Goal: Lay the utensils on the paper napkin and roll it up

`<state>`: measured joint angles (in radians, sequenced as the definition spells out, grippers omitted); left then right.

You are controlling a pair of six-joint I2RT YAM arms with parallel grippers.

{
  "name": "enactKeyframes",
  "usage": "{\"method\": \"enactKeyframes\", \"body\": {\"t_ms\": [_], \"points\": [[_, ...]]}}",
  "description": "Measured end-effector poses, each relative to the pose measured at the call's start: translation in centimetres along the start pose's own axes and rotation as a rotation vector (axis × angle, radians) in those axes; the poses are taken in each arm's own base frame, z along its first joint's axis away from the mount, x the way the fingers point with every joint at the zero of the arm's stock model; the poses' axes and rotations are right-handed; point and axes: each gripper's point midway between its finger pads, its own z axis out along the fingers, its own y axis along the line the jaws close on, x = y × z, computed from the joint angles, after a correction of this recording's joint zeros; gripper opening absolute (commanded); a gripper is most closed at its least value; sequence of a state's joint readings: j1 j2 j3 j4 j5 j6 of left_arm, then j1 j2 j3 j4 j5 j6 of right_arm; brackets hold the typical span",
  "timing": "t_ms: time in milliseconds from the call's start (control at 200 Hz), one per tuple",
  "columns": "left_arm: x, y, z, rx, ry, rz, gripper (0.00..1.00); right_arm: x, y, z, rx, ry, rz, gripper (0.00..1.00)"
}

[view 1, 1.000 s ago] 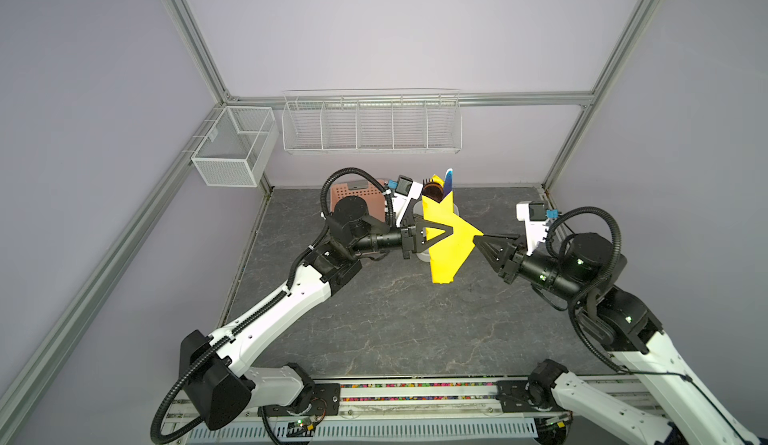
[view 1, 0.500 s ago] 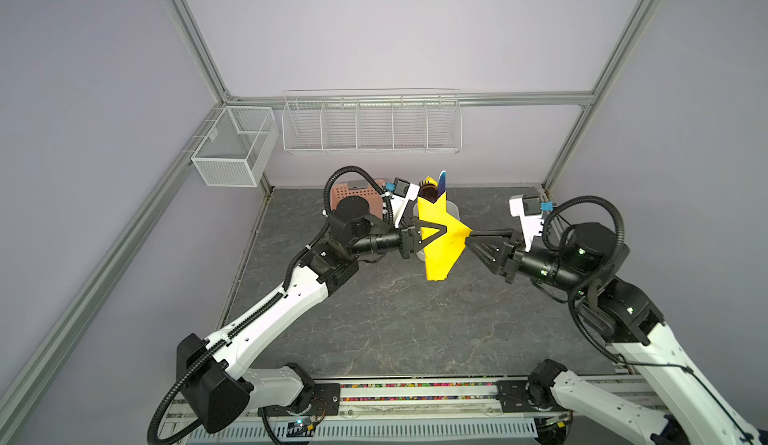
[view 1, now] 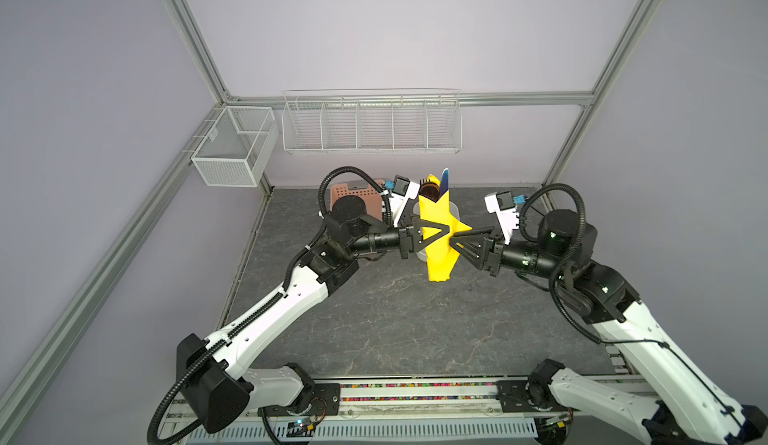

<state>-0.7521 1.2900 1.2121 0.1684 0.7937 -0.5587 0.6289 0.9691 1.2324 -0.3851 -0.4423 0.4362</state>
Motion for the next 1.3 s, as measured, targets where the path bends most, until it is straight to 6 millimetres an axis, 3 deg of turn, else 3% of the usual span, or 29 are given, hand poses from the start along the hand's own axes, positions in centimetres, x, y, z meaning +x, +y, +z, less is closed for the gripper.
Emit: {"method": "enactKeyframes", "body": {"t_ms": [780,1065,1300], "points": [[-0.6,-0.9,0.3,0.063,-0.016,-0.020,0.00,1.2,1.8,1.4,-0.122,0.069,0.004,0.38],[-0.8,-1.4,0.4,0.096,-0.015,-0.029,0.00,1.3,2.7,2.0,-0.151,0.083,-0.003,0.35],[-0.7,-1.7,0.3,0.113,-0.009,-0.036,0.00,1.6,2.8,2.5,-0.154,0.095,-0.003,0.27]]}}
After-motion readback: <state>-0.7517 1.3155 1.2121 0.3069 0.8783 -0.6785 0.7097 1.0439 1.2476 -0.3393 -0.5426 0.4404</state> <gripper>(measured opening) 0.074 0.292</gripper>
